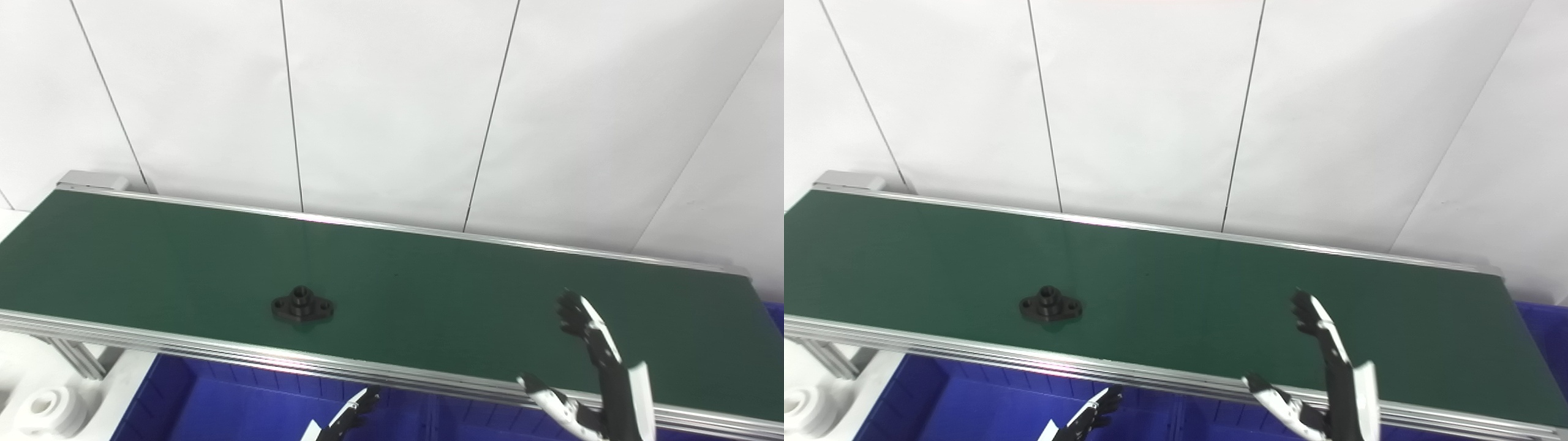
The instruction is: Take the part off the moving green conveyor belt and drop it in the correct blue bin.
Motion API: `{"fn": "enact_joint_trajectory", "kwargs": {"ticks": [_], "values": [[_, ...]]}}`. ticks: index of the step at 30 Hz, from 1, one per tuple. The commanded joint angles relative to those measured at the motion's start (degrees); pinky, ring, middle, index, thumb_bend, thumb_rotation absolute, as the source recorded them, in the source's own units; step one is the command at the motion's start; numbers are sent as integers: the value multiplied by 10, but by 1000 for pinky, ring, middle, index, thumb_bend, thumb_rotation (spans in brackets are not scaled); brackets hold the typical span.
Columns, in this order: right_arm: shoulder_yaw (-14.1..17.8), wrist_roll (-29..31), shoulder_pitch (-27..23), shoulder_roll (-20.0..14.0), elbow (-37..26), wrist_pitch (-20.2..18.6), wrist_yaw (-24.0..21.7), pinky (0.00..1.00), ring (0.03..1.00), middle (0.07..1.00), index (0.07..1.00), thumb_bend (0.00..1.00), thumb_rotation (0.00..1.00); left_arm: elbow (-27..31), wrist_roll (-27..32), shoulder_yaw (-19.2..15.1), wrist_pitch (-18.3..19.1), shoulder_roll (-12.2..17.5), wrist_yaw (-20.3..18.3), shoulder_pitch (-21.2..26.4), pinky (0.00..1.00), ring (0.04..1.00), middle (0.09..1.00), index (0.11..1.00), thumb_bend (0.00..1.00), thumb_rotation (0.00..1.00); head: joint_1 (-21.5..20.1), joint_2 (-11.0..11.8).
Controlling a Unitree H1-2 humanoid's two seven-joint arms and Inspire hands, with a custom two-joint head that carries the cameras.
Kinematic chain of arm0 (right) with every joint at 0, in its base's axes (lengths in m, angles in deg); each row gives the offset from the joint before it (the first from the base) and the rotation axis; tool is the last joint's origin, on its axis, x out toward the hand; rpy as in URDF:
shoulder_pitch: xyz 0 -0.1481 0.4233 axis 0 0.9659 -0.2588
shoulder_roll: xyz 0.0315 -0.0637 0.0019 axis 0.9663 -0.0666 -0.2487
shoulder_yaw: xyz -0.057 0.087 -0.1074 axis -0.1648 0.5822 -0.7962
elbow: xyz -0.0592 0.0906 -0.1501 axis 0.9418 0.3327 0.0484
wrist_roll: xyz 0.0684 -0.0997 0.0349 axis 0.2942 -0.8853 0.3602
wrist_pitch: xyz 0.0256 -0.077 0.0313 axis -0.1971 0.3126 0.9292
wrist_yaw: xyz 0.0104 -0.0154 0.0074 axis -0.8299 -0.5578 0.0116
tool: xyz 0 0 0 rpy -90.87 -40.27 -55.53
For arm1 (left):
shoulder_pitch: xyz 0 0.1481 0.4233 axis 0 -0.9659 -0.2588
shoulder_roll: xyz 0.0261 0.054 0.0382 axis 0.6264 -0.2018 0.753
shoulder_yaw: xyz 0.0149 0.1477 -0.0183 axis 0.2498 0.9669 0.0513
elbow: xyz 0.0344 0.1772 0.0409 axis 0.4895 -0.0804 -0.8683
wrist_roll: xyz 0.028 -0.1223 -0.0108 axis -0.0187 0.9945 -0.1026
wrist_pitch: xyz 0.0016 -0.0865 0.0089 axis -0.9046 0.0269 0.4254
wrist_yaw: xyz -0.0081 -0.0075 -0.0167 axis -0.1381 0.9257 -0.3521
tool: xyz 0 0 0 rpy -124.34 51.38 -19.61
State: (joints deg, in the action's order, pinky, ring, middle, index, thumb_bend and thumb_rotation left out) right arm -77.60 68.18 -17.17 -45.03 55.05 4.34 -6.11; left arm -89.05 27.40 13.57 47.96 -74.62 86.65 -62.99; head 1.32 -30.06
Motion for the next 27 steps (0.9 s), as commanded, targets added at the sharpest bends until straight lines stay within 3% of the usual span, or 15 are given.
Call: {"fn": "enact_joint_trajectory", "kwargs": {"ticks": [1,10,18,27], "values": [[3,-15,-30,7,-25,-30,-33,756,819,853,893,712,492,15,-11,-1,-13,10,7,1,870,905,913,912,744,586,-6,0],[-2,-56,-102,38,-9,-111,-104,714,801,847,870,763,457,22,0,-3,-13,23,-7,-1,895,924,928,931,724,594,-86,1],[-15,-108,-146,65,16,-157,-127,732,806,845,874,779,447,26,6,-14,-13,26,-27,0,887,922,937,947,718,651,-100,-3],[-41,-136,-205,74,81,-167,-149,743,808,842,880,786,452,27,-11,-7,-13,37,-18,3,892,925,936,943,704,685,-97,-5]]}}
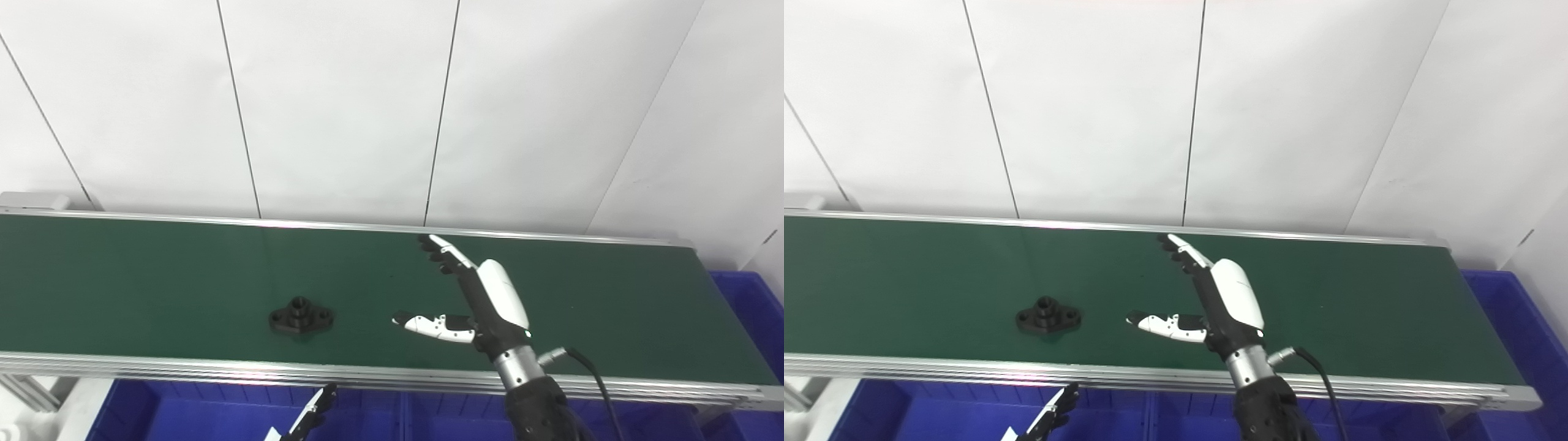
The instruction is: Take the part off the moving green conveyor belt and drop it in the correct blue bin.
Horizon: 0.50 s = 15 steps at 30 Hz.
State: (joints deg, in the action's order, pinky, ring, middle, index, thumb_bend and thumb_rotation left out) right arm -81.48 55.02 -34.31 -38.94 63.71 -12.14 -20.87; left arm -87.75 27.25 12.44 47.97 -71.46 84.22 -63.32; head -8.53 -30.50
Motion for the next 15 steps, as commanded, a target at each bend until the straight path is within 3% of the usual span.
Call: {"fn": "enact_joint_trajectory", "kwargs": {"ticks": [1,8,15], "values": [[-4,-5,-39,14,1,-1,-2,731,798,834,871,795,439,15,-9,5,-13,6,7,6,881,918,930,934,691,668,2,-1],[-20,-10,-90,21,62,0,-15,726,793,830,863,808,425,21,-23,33,-13,18,31,11,865,906,920,915,679,650,22,-8],[-35,-19,-121,23,95,-13,-40,739,796,832,864,822,404,45,-1,41,-13,18,8,-2,845,895,919,914,691,626,44,-24]]}}
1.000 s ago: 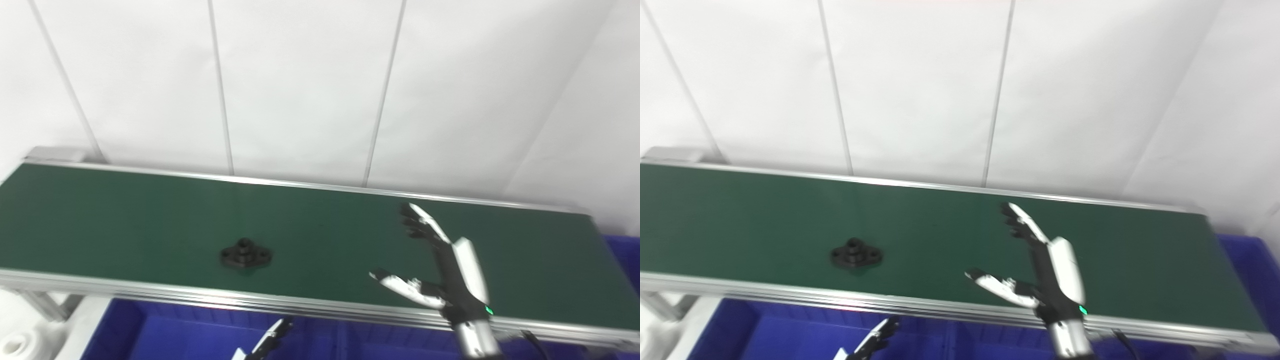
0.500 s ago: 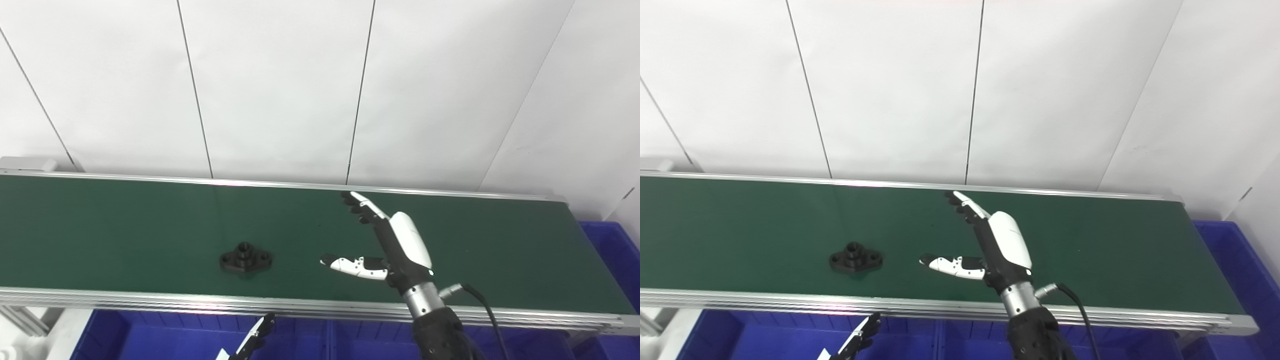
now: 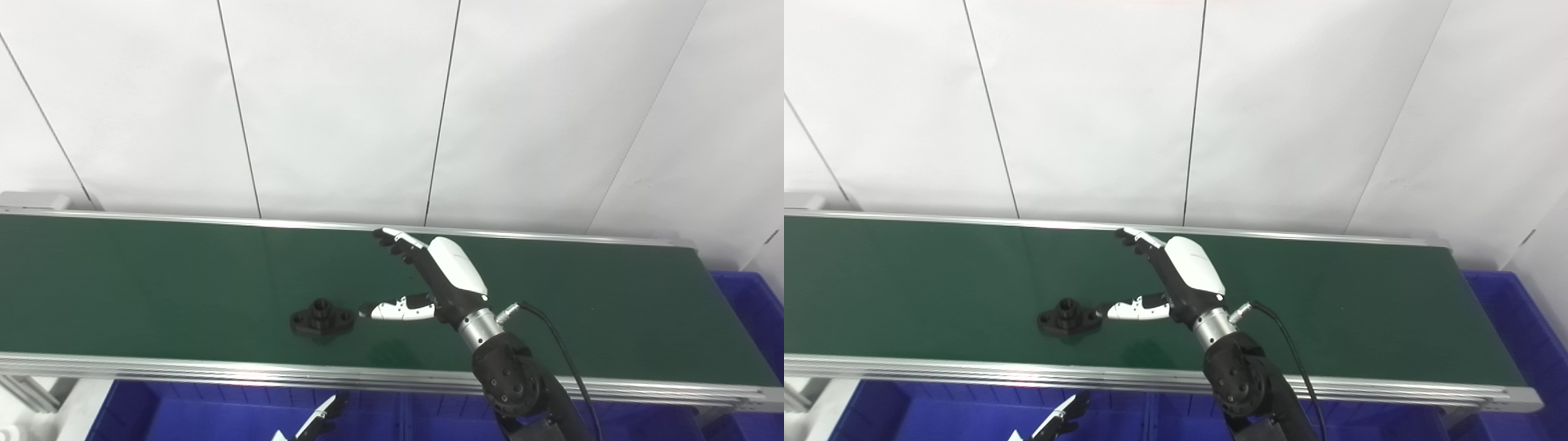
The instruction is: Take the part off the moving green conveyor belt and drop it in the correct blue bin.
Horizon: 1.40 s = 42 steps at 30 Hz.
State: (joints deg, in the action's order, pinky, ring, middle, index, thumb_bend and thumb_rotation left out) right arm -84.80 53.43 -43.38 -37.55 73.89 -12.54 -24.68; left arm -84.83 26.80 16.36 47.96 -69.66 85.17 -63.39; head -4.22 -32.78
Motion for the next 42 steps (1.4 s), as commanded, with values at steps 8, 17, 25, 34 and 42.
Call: {"fn": "enact_joint_trajectory", "kwargs": {"ticks": [8,17,25,34,42], "values": [[-38,-39,-70,10,74,3,-10,772,813,840,870,794,382,35,21,-2,-13,-6,-53,-16,839,892,927,924,762,658,10,-10],[-66,-61,-100,15,147,17,7,781,807,827,855,794,338,45,4,-4,-13,-3,-67,-21,898,925,942,936,737,661,18,-23],[-90,-77,-116,11,185,12,-3,793,811,828,851,777,297,48,-2,-3,-13,-5,-63,-19,890,921,939,934,736,640,22,-30],[-102,-88,-115,2,216,22,11,776,788,806,827,735,269,52,-4,-2,-13,-9,-59,-23,881,917,939,933,737,646,21,-40],[-124,-111,-108,-17,239,46,52,688,710,734,762,644,138,63,-9,-4,-13,-11,-59,-29,897,925,944,941,733,658,16,-48]]}}
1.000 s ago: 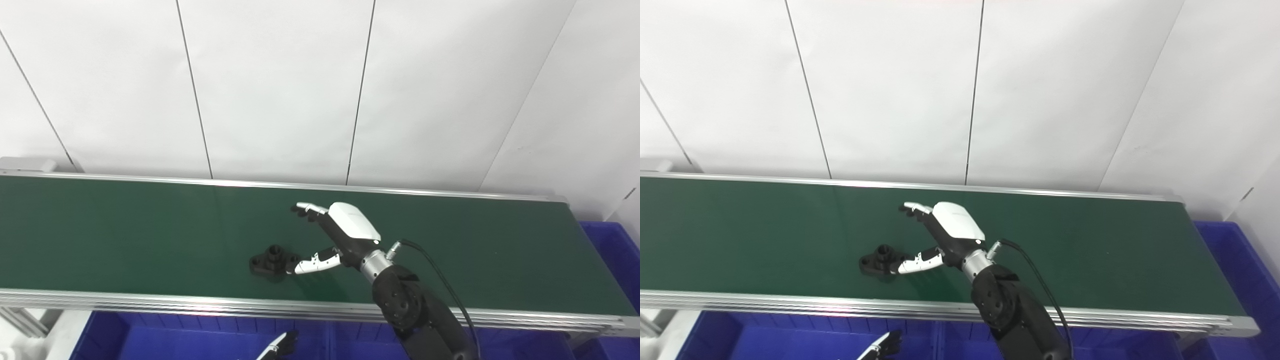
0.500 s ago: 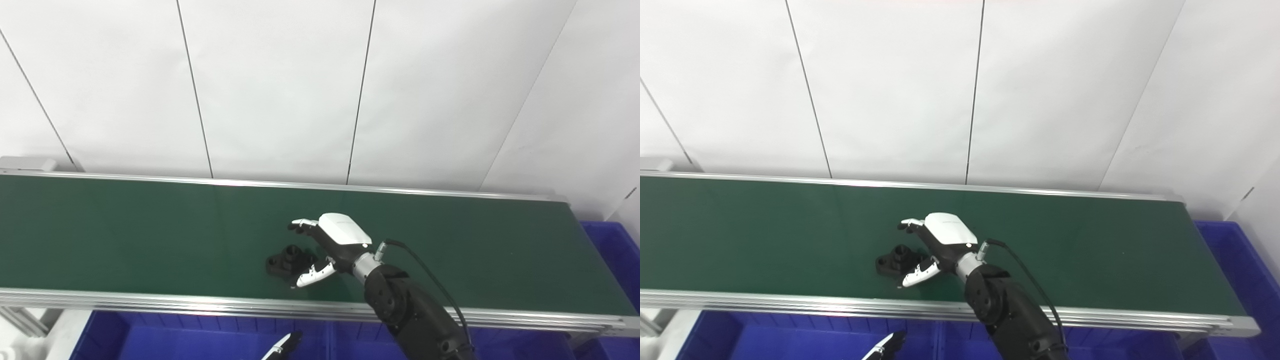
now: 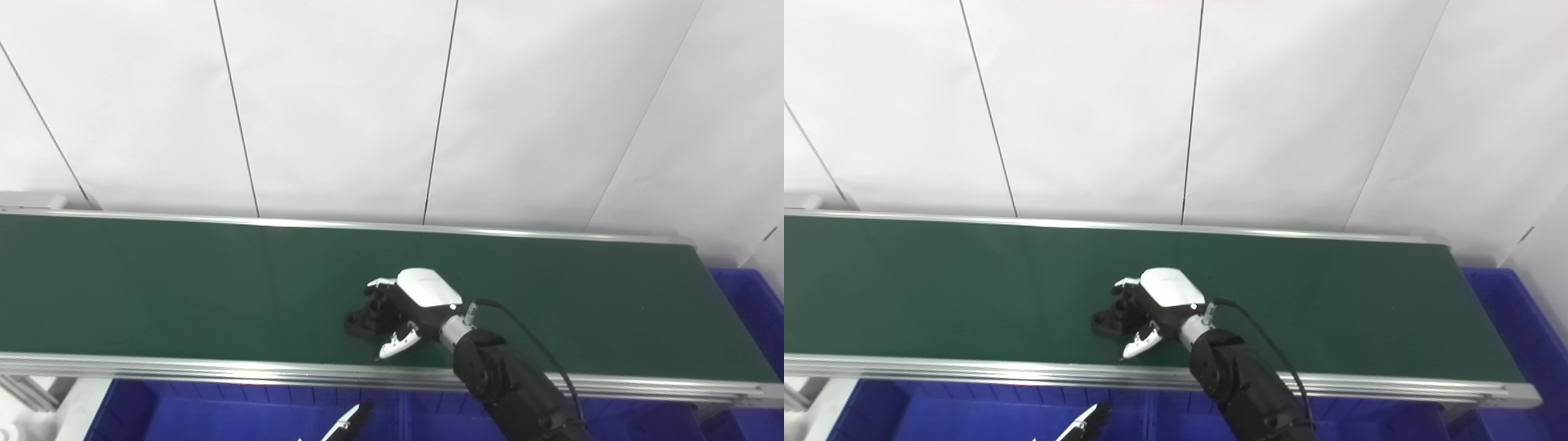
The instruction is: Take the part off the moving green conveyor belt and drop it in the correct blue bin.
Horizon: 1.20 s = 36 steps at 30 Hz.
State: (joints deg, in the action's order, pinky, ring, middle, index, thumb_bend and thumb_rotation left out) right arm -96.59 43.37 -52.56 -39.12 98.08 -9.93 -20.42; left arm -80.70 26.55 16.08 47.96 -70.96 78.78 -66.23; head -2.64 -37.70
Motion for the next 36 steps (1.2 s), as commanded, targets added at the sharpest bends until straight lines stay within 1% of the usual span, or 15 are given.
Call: {"fn": "enact_joint_trajectory", "kwargs": {"ticks": [1,2,3,4,5,6,7,9,16,21,25,27,29,33,36], "values": [[-10,-17,-15,-4,-2,20,16,609,642,678,724,613,75,22,-8,-1,-13,2,6,-1,889,921,943,944,730,659,0,1],[-14,-22,-13,-7,-2,20,20,552,594,626,705,593,45,23,-6,-1,-13,2,5,-1,888,921,943,945,729,659,-2,0],[-17,-25,-12,-10,-4,17,21,428,490,532,682,564,14,24,-5,-2,-13,1,4,-2,892,922,943,945,733,654,-2,0],[-19,-26,-11,-13,-6,15,20,412,476,522,679,561,11,25,-3,-3,-13,1,2,-3,892,922,943,945,734,654,-3,-1],[-21,-27,-10,-15,-10,13,19,351,418,502,589,542,5,26,-3,-4,-13,1,2,-4,888,920,943,945,741,655,-3,-2],[-23,-28,-9,-18,-13,11,18,296,361,487,532,531,2,26,-4,-4,-13,1,3,-4,887,920,943,945,745,658,-3,-2],[-24,-30,-8,-20,-17,11,18,269,333,481,513,528,1,27,-4,-4,-13,0,4,-4,888,921,943,946,746,660,-5,-3],[-27,-31,-6,-26,-25,12,18,242,306,476,497,525,0,27,-6,-3,-13,2,3,-4,886,920,943,947,737,656,-6,-3],[-31,-32,-3,-32,-41,14,18,216,279,473,493,525,0,30,-4,-7,-13,2,3,-6,871,911,940,945,728,648,-10,-3],[-36,-35,-4,-33,-42,21,24,267,337,478,493,526,0,28,-5,-11,-13,1,3,-6,868,907,935,940,742,664,-11,-2],[-35,-36,2,-34,-59,25,28,256,325,477,493,525,0,26,-1,-13,-13,1,-2,-6,872,910,936,939,746,664,-11,-1],[-29,-32,6,-34,-74,26,29,246,316,475,493,525,0,27,-3,-15,-13,-1,-1,-8,878,913,935,937,748,661,-11,-2],[-18,-24,15,-36,-105,24,29,254,324,476,492,525,0,28,-4,-15,-13,-2,2,-9,880,910,930,932,744,654,-12,-2],[9,-13,36,-42,-177,6,14,245,312,476,492,525,0,28,-6,-14,-13,-3,2,-8,866,901,927,933,737,658,-13,-4],[30,-12,54,-49,-226,10,21,213,276,473,492,526,0,26,-4,-14,-13,-3,0,-6,853,896,928,933,735,659,-13,-4]]}}
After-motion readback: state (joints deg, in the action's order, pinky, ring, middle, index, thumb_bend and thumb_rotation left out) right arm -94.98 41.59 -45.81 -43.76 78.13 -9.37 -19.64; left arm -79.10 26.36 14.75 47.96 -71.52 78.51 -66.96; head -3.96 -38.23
